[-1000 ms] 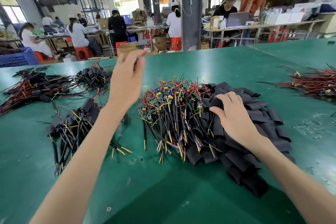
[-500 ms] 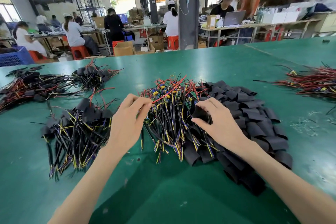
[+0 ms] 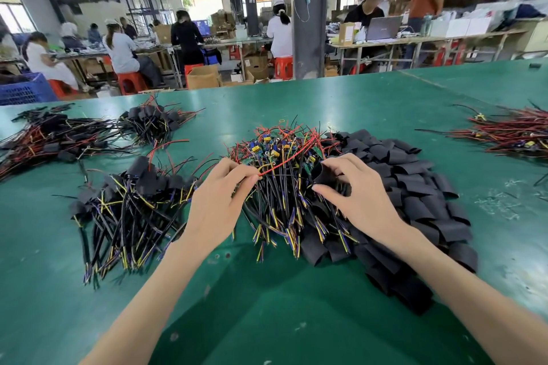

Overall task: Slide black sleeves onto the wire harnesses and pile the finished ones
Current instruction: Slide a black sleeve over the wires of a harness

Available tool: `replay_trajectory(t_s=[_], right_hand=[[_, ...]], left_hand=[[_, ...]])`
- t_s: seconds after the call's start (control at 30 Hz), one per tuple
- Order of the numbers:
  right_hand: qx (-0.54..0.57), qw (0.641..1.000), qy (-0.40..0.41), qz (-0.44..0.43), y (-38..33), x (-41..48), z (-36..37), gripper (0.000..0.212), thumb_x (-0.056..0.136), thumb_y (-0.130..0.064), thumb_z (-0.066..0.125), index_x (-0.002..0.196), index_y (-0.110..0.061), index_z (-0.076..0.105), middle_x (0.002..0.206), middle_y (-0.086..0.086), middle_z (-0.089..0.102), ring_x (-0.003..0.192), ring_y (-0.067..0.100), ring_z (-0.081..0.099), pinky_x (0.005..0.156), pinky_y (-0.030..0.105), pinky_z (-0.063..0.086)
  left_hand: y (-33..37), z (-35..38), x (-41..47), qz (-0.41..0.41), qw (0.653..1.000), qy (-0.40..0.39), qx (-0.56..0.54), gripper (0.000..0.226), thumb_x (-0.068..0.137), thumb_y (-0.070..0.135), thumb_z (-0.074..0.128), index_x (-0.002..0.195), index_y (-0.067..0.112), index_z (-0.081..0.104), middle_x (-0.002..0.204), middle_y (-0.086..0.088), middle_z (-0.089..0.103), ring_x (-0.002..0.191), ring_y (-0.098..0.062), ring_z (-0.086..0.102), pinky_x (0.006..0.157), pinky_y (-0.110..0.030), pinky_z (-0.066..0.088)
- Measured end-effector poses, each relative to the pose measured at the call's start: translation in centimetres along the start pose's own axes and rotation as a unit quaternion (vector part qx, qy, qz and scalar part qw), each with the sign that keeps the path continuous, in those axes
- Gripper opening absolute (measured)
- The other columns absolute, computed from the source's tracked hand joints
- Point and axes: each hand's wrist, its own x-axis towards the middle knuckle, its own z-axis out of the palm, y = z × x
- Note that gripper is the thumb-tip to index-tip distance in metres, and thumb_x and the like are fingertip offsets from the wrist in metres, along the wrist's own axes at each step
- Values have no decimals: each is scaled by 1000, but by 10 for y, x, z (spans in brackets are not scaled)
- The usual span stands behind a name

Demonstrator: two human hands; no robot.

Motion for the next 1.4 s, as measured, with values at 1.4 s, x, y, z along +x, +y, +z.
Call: replay_trajectory(t_s=[1.4], right_hand=[[87, 994, 45, 57, 0, 6, -12, 36, 75, -13, 79, 109, -10, 67, 102, 0, 61, 91, 14, 61, 88, 35, 52]], left_hand=[[4, -10, -2, 85, 991, -6, 102, 16, 90, 16, 60, 94, 11, 74, 88, -11, 59, 84, -32, 58, 73, -37, 51]])
